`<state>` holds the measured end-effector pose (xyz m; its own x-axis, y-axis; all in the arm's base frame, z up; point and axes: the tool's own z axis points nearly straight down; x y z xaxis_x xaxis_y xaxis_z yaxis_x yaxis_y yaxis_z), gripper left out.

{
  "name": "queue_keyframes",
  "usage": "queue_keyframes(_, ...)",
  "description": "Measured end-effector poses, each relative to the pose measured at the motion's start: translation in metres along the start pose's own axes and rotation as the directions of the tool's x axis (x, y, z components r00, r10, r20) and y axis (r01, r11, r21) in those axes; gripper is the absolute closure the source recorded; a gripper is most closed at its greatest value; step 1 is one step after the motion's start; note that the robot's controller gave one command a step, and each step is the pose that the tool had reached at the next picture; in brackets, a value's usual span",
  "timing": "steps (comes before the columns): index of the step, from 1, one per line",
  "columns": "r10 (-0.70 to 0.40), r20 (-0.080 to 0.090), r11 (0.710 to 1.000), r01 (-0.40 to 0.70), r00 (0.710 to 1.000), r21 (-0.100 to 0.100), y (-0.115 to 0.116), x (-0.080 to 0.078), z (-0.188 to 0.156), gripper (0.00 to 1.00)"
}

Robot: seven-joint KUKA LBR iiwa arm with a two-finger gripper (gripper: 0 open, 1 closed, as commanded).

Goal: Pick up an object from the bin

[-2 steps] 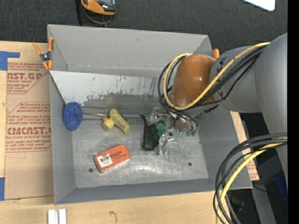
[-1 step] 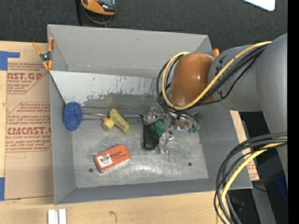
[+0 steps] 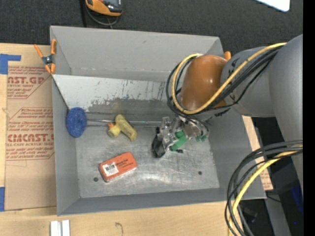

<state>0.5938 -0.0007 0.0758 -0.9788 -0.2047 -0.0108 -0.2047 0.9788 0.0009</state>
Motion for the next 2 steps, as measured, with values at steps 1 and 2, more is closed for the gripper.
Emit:
queue_keyframes(1,0.0,0.0,1.0,0.0,1.0,0.0,0.0,0.0,0.0,1.0)
queue_keyframes(2,0.0,-0.001,1.0,0.0,1.0,0.0,0.0001,-0.0002,-0.0008,1.0)
